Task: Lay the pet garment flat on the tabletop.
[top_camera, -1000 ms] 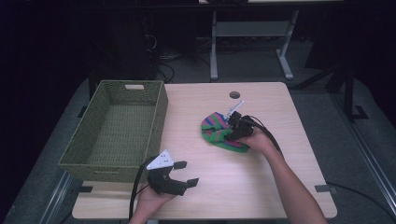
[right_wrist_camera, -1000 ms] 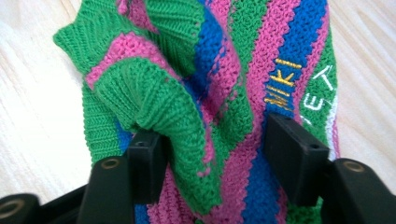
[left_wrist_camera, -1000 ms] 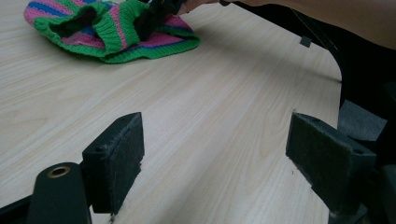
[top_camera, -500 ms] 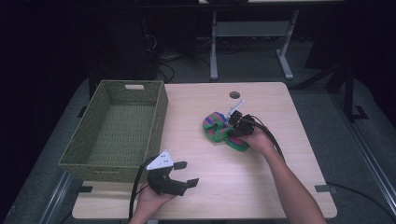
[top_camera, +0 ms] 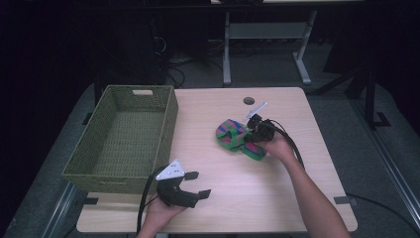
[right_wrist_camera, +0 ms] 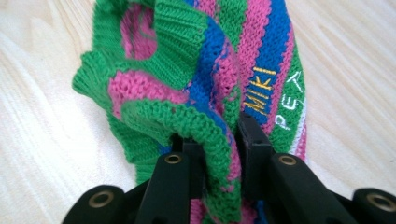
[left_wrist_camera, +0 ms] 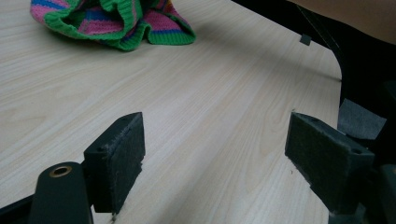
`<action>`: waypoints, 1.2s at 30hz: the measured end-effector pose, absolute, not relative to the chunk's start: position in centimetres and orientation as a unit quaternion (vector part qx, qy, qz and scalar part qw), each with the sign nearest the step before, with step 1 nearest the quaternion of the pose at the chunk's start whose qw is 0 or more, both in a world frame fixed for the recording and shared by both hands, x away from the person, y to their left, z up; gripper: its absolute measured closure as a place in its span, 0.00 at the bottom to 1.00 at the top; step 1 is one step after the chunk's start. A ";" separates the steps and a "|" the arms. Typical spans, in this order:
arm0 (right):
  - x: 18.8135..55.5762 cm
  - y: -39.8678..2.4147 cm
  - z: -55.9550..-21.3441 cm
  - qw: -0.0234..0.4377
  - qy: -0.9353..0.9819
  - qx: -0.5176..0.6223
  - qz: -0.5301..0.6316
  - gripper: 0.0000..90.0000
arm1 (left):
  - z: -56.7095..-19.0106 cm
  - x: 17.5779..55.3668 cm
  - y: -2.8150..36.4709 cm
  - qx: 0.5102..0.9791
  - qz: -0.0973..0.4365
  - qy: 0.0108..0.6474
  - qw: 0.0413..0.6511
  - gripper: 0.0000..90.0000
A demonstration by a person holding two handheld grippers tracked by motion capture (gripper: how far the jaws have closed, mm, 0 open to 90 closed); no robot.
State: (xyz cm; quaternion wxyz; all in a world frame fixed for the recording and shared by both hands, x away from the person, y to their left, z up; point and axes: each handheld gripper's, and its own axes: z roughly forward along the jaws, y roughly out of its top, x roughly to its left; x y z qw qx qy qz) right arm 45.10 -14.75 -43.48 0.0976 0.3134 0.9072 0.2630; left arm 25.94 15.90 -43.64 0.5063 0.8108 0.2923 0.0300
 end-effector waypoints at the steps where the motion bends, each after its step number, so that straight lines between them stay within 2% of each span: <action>1: 45.1 -14.9 -43.3 0.096 0.905 0.317 0.266 0.85 | -43.6 25.9 15.9 0.811 0.031 0.292 0.506 0.22; 22: 44.6 -17.6 -40.7 0.090 0.879 0.341 0.320 0.85 | -43.5 26.1 16.5 0.806 0.034 0.301 0.508 0.22; 36: 43.5 -19.2 -38.4 0.070 0.857 0.350 0.371 0.85 | -43.6 26.1 16.3 0.805 0.034 0.302 0.510 0.22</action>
